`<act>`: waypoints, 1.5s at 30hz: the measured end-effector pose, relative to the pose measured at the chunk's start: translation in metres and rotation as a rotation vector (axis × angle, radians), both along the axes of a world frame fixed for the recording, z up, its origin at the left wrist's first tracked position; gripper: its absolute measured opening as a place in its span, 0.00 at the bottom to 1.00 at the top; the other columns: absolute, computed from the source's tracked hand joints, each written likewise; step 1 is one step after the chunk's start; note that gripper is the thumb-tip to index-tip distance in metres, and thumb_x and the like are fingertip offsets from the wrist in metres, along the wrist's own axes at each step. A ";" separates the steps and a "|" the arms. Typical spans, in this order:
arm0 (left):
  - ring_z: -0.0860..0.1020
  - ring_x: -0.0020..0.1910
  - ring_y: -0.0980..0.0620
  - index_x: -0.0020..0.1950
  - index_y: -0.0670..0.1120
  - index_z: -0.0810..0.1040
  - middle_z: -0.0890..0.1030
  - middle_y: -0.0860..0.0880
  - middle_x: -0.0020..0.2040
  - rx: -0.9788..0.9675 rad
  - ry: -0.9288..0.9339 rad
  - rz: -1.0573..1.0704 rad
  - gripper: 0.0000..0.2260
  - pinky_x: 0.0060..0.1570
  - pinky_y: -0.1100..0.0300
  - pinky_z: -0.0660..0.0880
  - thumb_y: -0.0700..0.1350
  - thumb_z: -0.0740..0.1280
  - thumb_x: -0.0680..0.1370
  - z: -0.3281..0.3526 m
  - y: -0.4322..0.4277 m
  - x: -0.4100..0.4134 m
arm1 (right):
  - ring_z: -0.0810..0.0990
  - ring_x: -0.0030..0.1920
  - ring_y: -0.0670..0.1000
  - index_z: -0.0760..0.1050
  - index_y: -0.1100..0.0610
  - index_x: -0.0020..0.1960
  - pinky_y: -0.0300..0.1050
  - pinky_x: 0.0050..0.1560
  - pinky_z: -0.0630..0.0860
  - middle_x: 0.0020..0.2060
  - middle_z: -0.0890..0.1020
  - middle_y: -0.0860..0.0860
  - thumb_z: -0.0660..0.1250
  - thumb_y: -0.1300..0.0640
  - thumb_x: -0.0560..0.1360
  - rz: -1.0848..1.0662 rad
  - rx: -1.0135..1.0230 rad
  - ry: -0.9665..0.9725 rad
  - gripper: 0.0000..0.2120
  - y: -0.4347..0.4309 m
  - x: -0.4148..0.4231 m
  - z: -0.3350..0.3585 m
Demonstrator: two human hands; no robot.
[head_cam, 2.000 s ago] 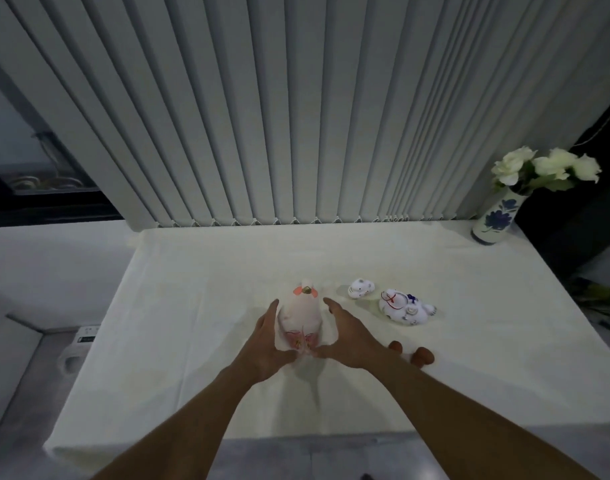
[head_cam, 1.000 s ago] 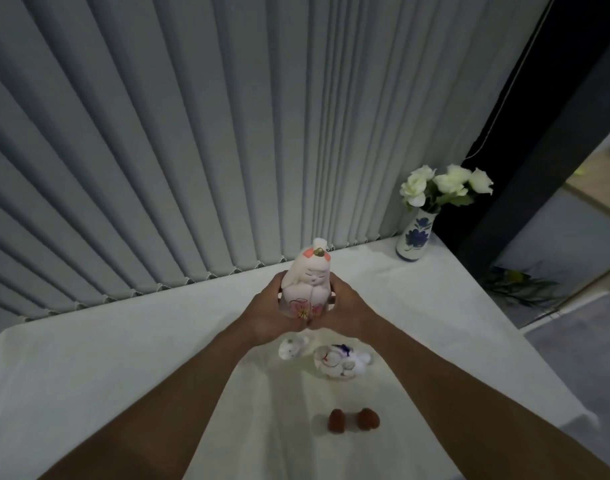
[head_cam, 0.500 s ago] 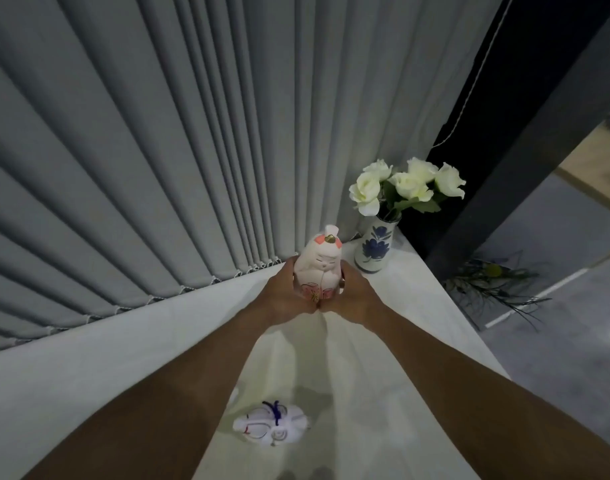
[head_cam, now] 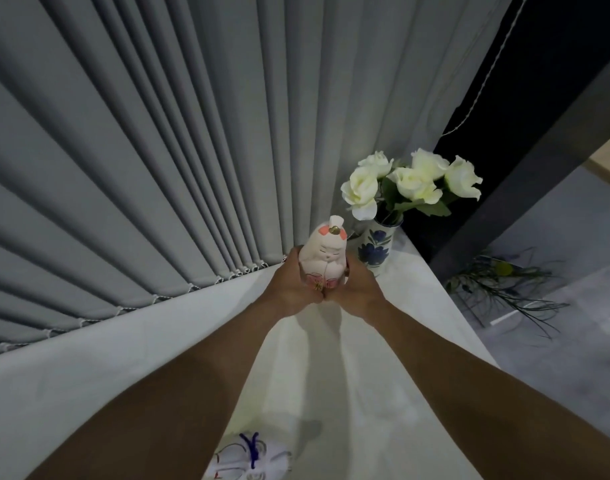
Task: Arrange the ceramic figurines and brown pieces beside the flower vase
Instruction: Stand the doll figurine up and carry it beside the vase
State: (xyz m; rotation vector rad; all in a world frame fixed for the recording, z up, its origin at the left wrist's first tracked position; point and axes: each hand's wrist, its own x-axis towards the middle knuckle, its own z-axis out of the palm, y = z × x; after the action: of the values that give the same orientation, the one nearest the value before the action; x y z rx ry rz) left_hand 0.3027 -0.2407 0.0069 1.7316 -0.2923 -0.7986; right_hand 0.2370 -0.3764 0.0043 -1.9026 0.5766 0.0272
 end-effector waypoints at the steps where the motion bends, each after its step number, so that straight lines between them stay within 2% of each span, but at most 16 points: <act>1: 0.78 0.50 0.57 0.66 0.47 0.64 0.77 0.53 0.53 -0.001 -0.014 0.006 0.39 0.38 0.65 0.77 0.25 0.74 0.60 0.000 -0.002 0.000 | 0.80 0.56 0.52 0.73 0.45 0.59 0.48 0.57 0.80 0.55 0.82 0.48 0.80 0.67 0.60 -0.007 0.001 -0.014 0.34 -0.001 0.001 0.000; 5: 0.78 0.50 0.58 0.67 0.46 0.62 0.77 0.53 0.53 0.009 -0.026 0.025 0.37 0.38 0.70 0.78 0.22 0.71 0.65 -0.002 -0.006 0.004 | 0.80 0.57 0.53 0.72 0.46 0.58 0.51 0.60 0.80 0.55 0.82 0.49 0.80 0.67 0.62 0.017 0.022 -0.023 0.32 -0.004 0.006 0.002; 7: 0.78 0.51 0.55 0.69 0.44 0.61 0.77 0.53 0.53 0.025 -0.033 0.021 0.38 0.40 0.69 0.79 0.22 0.72 0.65 -0.002 -0.006 0.005 | 0.80 0.57 0.53 0.73 0.48 0.60 0.51 0.59 0.80 0.55 0.82 0.49 0.81 0.66 0.61 0.026 0.023 -0.008 0.32 -0.006 0.008 0.001; 9: 0.77 0.50 0.57 0.70 0.43 0.61 0.76 0.52 0.53 0.046 -0.045 0.008 0.39 0.38 0.71 0.78 0.23 0.72 0.66 -0.002 -0.005 0.007 | 0.80 0.55 0.51 0.73 0.51 0.63 0.47 0.55 0.81 0.54 0.82 0.48 0.81 0.66 0.61 0.029 0.034 -0.004 0.34 -0.007 0.009 -0.002; 11: 0.76 0.49 0.60 0.71 0.43 0.61 0.75 0.52 0.54 0.065 -0.063 -0.019 0.39 0.36 0.73 0.76 0.24 0.73 0.67 -0.001 -0.004 0.009 | 0.79 0.51 0.47 0.73 0.52 0.65 0.38 0.47 0.77 0.51 0.81 0.46 0.80 0.67 0.62 0.031 0.043 0.013 0.35 -0.010 0.008 -0.004; 13: 0.75 0.52 0.57 0.73 0.44 0.60 0.75 0.51 0.56 0.093 -0.092 -0.039 0.40 0.38 0.72 0.76 0.27 0.75 0.67 -0.002 -0.003 0.010 | 0.79 0.51 0.46 0.72 0.51 0.66 0.34 0.44 0.76 0.51 0.81 0.45 0.79 0.68 0.62 0.033 0.058 0.033 0.36 -0.012 0.006 -0.007; 16: 0.74 0.57 0.53 0.74 0.44 0.60 0.75 0.50 0.60 0.103 -0.096 -0.026 0.41 0.42 0.70 0.75 0.28 0.75 0.67 -0.003 -0.004 0.012 | 0.79 0.58 0.51 0.71 0.50 0.67 0.42 0.52 0.79 0.56 0.81 0.48 0.78 0.68 0.62 0.046 0.054 0.036 0.37 -0.015 0.007 -0.011; 20: 0.74 0.58 0.51 0.74 0.46 0.60 0.75 0.50 0.60 0.130 -0.098 -0.055 0.41 0.49 0.64 0.74 0.30 0.75 0.68 -0.004 -0.003 0.015 | 0.79 0.59 0.52 0.71 0.51 0.67 0.40 0.50 0.79 0.57 0.81 0.50 0.78 0.70 0.62 0.055 0.082 0.033 0.37 -0.016 0.010 -0.014; 23: 0.75 0.53 0.57 0.74 0.45 0.60 0.75 0.51 0.58 0.135 -0.083 -0.059 0.40 0.42 0.72 0.75 0.28 0.74 0.68 -0.003 -0.003 0.015 | 0.78 0.61 0.53 0.70 0.51 0.69 0.47 0.57 0.80 0.59 0.81 0.52 0.78 0.69 0.63 0.076 0.093 0.040 0.38 -0.016 0.011 -0.017; 25: 0.74 0.50 0.63 0.74 0.45 0.59 0.74 0.51 0.57 0.132 -0.078 -0.060 0.40 0.38 0.75 0.75 0.26 0.74 0.68 -0.003 -0.004 0.016 | 0.78 0.61 0.53 0.70 0.51 0.69 0.47 0.57 0.80 0.59 0.81 0.52 0.78 0.68 0.64 0.081 0.091 0.036 0.38 -0.017 0.011 -0.017; 29: 0.74 0.52 0.59 0.75 0.46 0.58 0.75 0.50 0.59 0.142 -0.075 -0.076 0.41 0.37 0.76 0.75 0.27 0.74 0.69 -0.001 -0.004 0.017 | 0.78 0.60 0.52 0.70 0.52 0.70 0.47 0.59 0.78 0.60 0.81 0.51 0.79 0.65 0.66 0.094 0.053 0.019 0.36 -0.018 0.010 -0.020; 35: 0.73 0.50 0.64 0.76 0.45 0.58 0.74 0.50 0.60 0.149 -0.075 -0.086 0.42 0.36 0.75 0.75 0.26 0.73 0.69 -0.001 -0.004 0.017 | 0.77 0.63 0.53 0.70 0.50 0.70 0.50 0.62 0.78 0.61 0.80 0.50 0.80 0.63 0.65 0.091 0.034 0.023 0.37 -0.017 0.009 -0.021; 39: 0.74 0.52 0.61 0.76 0.45 0.58 0.74 0.50 0.60 0.155 -0.083 -0.087 0.41 0.37 0.75 0.75 0.26 0.73 0.69 -0.001 -0.004 0.016 | 0.77 0.63 0.53 0.70 0.52 0.70 0.46 0.59 0.77 0.61 0.80 0.50 0.80 0.64 0.66 0.096 0.021 0.022 0.36 -0.017 0.008 -0.020; 43: 0.72 0.64 0.48 0.76 0.44 0.58 0.72 0.49 0.62 0.141 -0.075 -0.075 0.40 0.39 0.70 0.77 0.26 0.73 0.70 -0.003 -0.004 0.015 | 0.76 0.60 0.51 0.69 0.53 0.70 0.43 0.55 0.73 0.60 0.79 0.49 0.79 0.63 0.68 0.117 -0.001 0.038 0.35 -0.014 0.006 -0.014; 45: 0.71 0.63 0.49 0.76 0.43 0.58 0.71 0.49 0.63 0.136 -0.078 -0.061 0.39 0.38 0.74 0.76 0.27 0.73 0.71 -0.001 -0.003 0.012 | 0.76 0.60 0.52 0.69 0.52 0.70 0.43 0.56 0.73 0.57 0.77 0.47 0.79 0.61 0.68 0.119 -0.022 0.033 0.35 -0.014 0.004 -0.014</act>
State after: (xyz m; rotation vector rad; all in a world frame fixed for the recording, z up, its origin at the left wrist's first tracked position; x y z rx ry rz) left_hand 0.3144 -0.2436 0.0055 1.8918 -0.3520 -0.8112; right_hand 0.2415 -0.3900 -0.0094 -1.9591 0.4877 0.1299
